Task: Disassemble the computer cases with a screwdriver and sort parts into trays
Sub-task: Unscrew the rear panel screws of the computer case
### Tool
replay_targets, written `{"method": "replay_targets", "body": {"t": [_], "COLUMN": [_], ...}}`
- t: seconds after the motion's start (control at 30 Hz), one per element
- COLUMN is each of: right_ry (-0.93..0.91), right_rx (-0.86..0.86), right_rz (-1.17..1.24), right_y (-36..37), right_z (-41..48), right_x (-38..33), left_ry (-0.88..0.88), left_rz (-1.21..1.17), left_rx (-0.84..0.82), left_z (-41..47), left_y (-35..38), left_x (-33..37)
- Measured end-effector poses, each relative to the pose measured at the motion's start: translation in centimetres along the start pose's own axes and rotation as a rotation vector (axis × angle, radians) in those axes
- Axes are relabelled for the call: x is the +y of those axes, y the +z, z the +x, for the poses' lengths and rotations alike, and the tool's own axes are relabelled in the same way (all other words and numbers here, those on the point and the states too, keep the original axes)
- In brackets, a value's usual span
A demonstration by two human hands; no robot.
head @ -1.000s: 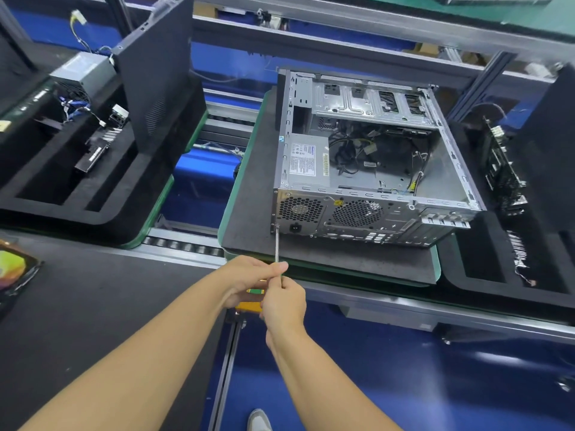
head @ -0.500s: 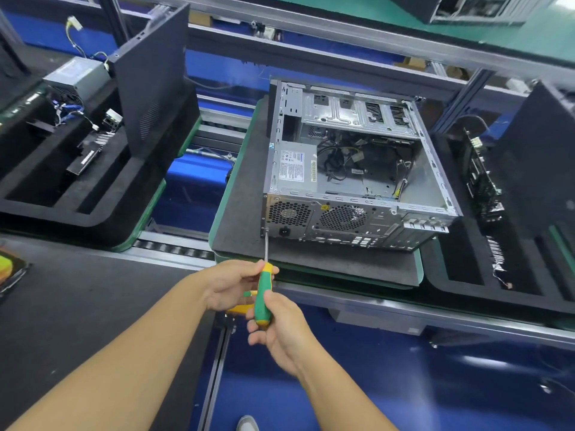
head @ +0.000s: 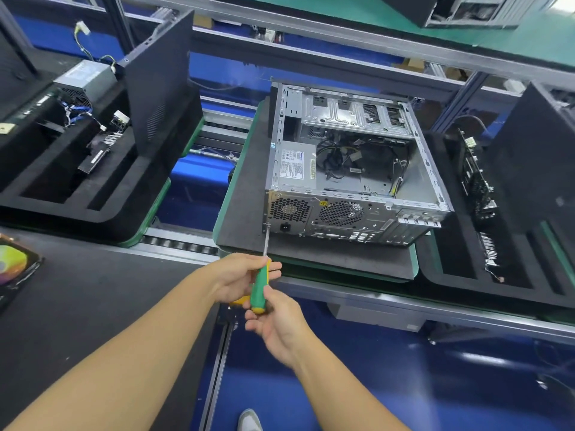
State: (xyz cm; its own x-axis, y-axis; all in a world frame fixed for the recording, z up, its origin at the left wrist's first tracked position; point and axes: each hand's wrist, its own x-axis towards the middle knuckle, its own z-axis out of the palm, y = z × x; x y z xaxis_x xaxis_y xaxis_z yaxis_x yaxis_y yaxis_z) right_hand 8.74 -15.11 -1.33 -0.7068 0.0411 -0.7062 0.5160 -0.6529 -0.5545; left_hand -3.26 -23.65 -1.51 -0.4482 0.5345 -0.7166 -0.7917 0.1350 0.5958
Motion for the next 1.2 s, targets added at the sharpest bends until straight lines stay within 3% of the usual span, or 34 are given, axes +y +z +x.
{"method": "replay_targets", "body": {"t": [0.17, 0.43, 0.53, 0.73, 0.9, 0.97, 1.2], "right_ry": [-0.068, 0.052, 0.01, -0.061, 0.075, 0.085, -0.072], "right_rx": [0.122, 0.035, 0.078, 0.17, 0.038, 0.06, 0.144], "right_rz": [-0.136, 0.205, 0.178, 0.003, 0.166, 0.168, 0.046], "right_y": [0.8, 0.6, 0.4, 0.6, 0.2, 0.0, 0.9], "right_z": [0.0, -0.2, 0.0, 0.2, -0.1, -0.1, -0.1], "right_x": [0.2, -0.1, -0.3, -0.1, -1.0, -0.8, 0.0], "left_ry": [0.011, 0.031, -0.002, 0.076, 0.081, 0.062, 0.106], "left_rz": [0.282, 0.146, 0.205, 0.175, 0.049, 0.045, 0.204], "left_rx": [0.102, 0.078, 0.034, 0.152, 0.186, 0.17, 0.313], "left_z": [-0.6, -0.8, -1.1, -1.2, -1.2, -1.2, -1.0], "left_y": [0.9, 0.7, 0.8, 1.6, 1.4, 1.4, 2.5], "left_x": [-0.5, -0.4, -0.3, -0.4, -0.6, -0.6, -0.3]}}
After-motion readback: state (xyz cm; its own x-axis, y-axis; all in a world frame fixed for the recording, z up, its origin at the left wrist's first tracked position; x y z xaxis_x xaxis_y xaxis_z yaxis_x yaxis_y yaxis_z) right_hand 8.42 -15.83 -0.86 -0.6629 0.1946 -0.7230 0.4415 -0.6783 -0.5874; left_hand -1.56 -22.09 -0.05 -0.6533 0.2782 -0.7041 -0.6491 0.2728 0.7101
